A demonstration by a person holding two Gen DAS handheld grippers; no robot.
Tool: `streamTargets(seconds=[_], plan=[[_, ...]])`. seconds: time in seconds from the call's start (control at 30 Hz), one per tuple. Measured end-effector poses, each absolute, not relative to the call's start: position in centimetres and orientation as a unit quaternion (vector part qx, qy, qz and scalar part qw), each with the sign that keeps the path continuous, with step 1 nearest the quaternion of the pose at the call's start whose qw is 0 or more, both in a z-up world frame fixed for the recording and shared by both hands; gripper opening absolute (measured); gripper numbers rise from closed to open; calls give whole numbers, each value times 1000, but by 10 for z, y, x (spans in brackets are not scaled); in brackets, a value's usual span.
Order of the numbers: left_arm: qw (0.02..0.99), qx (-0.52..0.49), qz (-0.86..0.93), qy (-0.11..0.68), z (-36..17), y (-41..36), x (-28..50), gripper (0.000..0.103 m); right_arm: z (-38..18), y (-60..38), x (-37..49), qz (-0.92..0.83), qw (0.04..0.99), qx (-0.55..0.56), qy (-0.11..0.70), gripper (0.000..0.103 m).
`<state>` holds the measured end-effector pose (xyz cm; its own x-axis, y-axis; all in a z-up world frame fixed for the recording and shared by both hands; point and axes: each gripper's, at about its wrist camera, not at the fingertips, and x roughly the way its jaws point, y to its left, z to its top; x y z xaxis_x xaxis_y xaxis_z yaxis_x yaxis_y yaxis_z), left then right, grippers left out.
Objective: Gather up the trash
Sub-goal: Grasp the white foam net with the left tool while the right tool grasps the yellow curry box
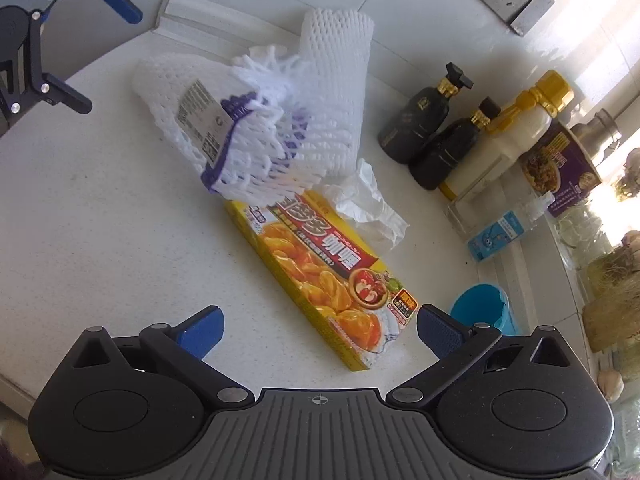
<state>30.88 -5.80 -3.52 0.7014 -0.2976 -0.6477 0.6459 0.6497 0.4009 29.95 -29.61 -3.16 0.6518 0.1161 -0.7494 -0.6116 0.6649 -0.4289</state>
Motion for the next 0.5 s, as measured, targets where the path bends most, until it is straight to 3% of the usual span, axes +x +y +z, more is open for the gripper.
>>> streamTargets(seconds=[0.27,0.5], plan=[[838,315,-333,296,-40,-75,341,97,-55,-304,352,237,820,-349,388,103],[820,319,-359,311,-49,-78,349,87,-56,-307,378,283,814,-303,407,103]])
